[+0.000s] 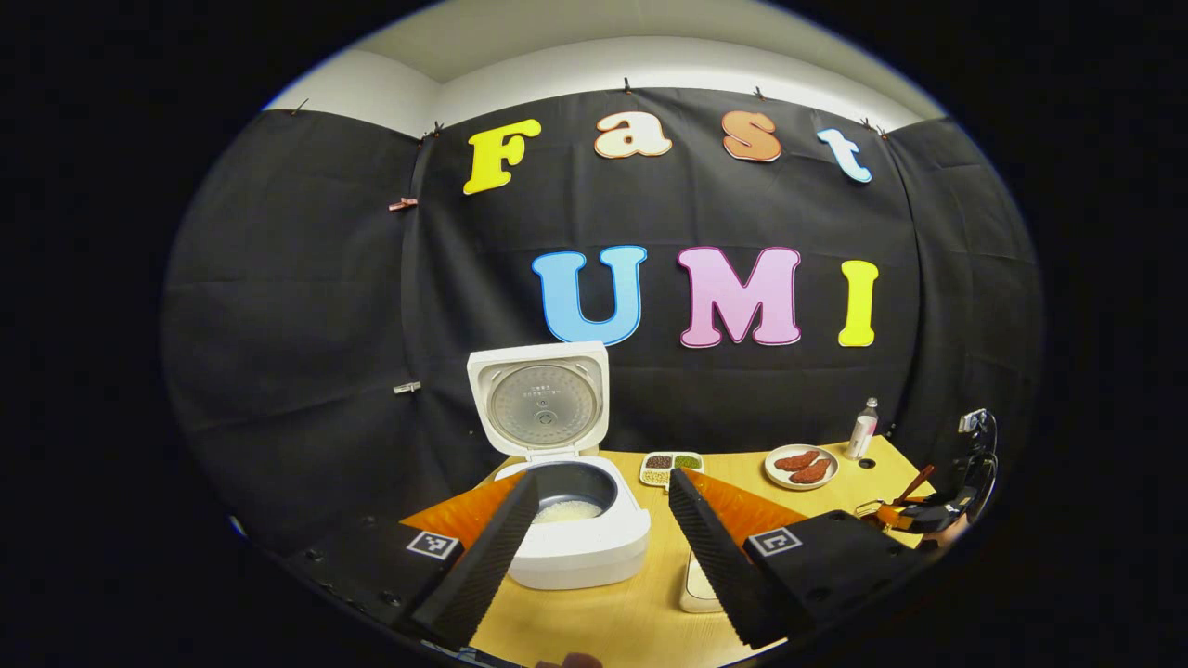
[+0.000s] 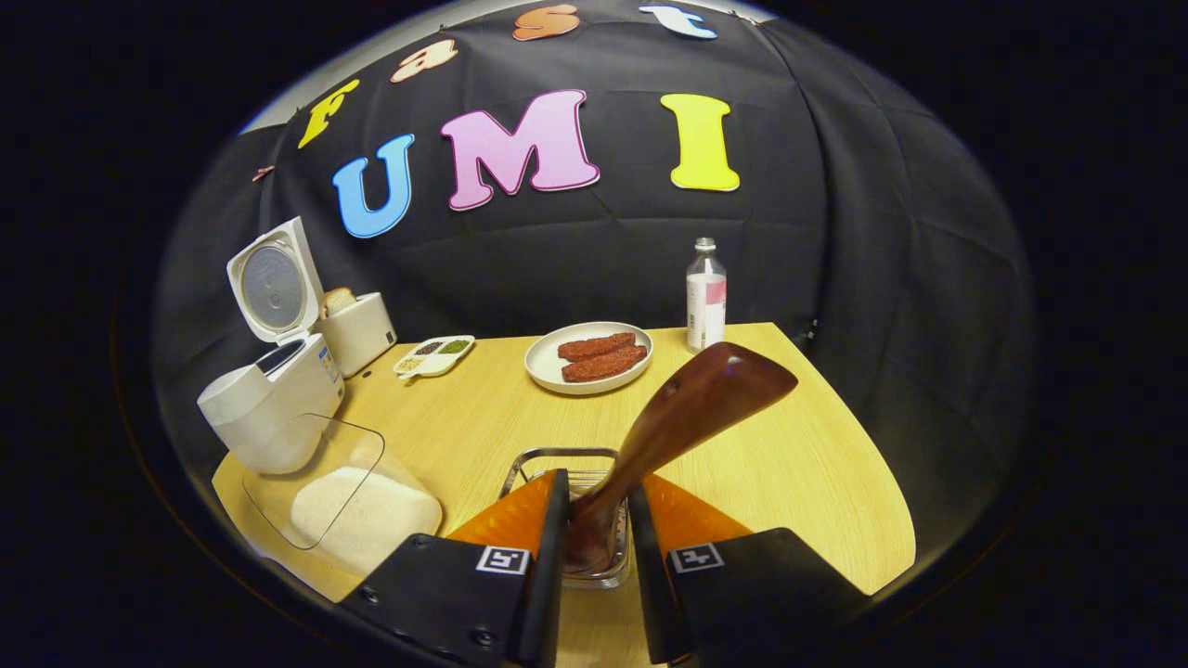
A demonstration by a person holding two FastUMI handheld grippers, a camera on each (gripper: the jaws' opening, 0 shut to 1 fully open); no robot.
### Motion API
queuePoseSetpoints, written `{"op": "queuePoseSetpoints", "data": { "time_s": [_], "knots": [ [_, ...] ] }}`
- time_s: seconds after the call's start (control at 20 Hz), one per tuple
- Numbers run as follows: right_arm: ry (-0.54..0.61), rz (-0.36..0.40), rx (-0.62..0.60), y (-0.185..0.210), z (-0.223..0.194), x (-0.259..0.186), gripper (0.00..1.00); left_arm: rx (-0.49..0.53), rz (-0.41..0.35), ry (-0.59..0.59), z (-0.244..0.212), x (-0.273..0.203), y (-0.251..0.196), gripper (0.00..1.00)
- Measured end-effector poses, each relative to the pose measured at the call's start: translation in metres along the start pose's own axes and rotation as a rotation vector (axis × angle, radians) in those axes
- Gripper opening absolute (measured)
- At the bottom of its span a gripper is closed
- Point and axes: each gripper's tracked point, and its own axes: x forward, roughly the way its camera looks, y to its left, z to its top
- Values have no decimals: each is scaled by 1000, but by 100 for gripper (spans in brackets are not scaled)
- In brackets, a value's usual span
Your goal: Close the left gripper, press the button to open the rice cooker; take a wooden spoon from the chopstick holder with the right hand, scoop a spoonful of rice and pour it into the rice cooker, then put the wooden spoon back into the chopstick holder.
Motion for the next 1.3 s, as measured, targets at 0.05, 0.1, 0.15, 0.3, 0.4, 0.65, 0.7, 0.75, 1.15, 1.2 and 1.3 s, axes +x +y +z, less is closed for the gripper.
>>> {"op": "queuePoseSetpoints", "data": {
  "time_s": [0.05, 0.1, 0.15, 0.3, 0.4, 0.65, 0.7, 0.75, 1.15, 1.2, 1.3],
  "knots": [
    [-7, 10, -4, 4, 2, -3, 40, 2, 1, -2, 0, 1, 0, 97],
    [-18, 9, -18, 7, 6, -6, 39, 1, -1, -2, 1, 2, 0, 97],
    [-30, 3, -39, 7, 9, -6, 31, 0, 0, -2, 1, 2, 0, 97],
    [-13, 41, -41, 24, 5, -4, 35, -10, 0, 5, -2, 6, 1, 97],
    [31, 34, -50, 22, -10, 3, 35, -18, 4, 8, -2, 7, 4, 97],
    [37, 41, 1, 21, -7, 6, 27, -13, 16, 5, 0, 7, 10, 97],
    [36, 33, 8, 19, -5, 6, 28, -15, 17, 6, -1, 7, 11, 97],
    [42, 28, 22, 17, -5, 5, 27, -18, 18, 9, -2, 8, 12, 97],
    [-69, 9, 69, 16, 55, -21, 24, -53, 15, 9, -7, 8, 31, 97],
    [-84, 8, 65, 19, 63, -25, 24, -59, 14, 9, -8, 8, 35, 97],
    [-113, 12, 58, 29, 79, -33, 24, -71, 14, 8, -9, 7, 43, 97]
  ]
}}
